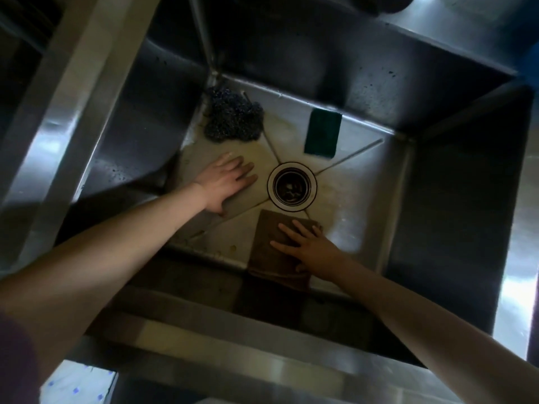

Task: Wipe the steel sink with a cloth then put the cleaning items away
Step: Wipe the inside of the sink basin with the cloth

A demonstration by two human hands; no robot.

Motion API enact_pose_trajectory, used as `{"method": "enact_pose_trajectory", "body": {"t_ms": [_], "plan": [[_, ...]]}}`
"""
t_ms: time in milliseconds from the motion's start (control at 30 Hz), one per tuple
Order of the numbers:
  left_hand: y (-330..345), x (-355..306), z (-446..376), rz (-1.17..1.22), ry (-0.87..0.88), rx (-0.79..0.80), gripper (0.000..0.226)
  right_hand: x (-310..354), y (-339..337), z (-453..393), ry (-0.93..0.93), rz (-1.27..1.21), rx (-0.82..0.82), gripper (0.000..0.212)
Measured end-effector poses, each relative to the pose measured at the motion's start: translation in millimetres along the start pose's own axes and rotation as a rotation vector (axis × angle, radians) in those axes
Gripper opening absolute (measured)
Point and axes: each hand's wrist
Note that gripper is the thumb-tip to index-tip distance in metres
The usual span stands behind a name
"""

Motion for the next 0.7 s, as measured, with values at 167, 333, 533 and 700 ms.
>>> {"method": "enact_pose_trajectory", "body": {"t_ms": [167, 333, 533, 700], "plan": [[0, 0, 3, -0.011, 0.003, 0.001, 0.11, -5, -10, -10, 0.061, -0.033, -0.04, 0.089], [1, 2, 3, -0.026, -0.015, 0.014, 0.11, 8, -27, -38, 0.061, -0.039, -0.077, 0.088], [8, 9, 13, -0.013, -0.053, 0.027, 0.111, 13, -16, -25, -0.065, 0.07, 0.017, 0.083], [0, 21, 16, 0.019, -0.081, 0.021, 0.108, -8, -38, -37, 0.018, 0.076, -0.056, 0.085]]}}
Point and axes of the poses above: each hand's wrist, its own z-axis away from the middle knuckle, its own y-axis out of the palm, x = y × z, and after that the axes turned 10 degrees about -y, right-handed
